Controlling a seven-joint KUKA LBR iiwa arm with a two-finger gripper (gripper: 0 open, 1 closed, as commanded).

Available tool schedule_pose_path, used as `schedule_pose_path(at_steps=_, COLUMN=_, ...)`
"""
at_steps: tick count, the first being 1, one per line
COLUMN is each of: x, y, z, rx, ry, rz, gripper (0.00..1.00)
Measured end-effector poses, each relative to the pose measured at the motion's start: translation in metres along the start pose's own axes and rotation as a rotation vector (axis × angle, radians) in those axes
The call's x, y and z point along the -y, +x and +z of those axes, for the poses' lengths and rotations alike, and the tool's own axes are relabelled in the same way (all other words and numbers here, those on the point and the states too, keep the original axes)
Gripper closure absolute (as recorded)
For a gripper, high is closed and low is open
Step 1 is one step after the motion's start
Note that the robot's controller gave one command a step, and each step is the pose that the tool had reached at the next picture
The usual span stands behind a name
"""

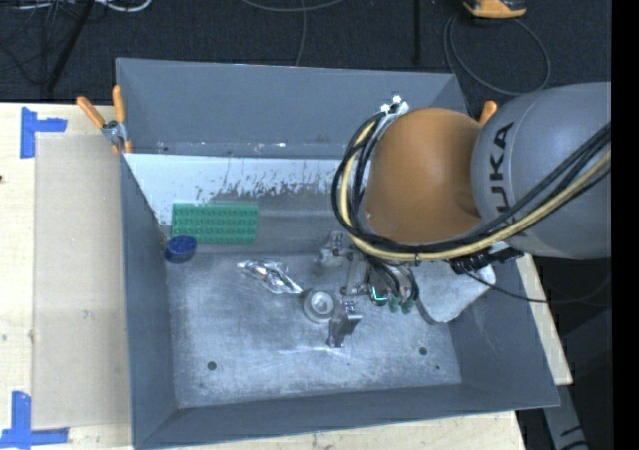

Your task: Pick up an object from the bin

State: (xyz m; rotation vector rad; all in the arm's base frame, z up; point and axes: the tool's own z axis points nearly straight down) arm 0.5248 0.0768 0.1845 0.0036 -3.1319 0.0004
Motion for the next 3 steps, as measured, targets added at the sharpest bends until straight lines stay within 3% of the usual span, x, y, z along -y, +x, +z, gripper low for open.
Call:
schedule_pose_path(at_steps=1, x=0.016, y=-0.065, z=0.114, rx=0.012, ry=-0.001, rz=-0.203, gripper=0.0)
schedule_pose_path(at_steps=2, x=0.017, y=-0.065, z=0.109, rx=0.009, ry=-0.001, rz=-0.201, gripper=1.0)
schedule_pose_path(at_steps=3, x=0.018, y=-0.057, z=-0.044, rx=0.019, ry=0.001, rz=-0.322, gripper=1.0)
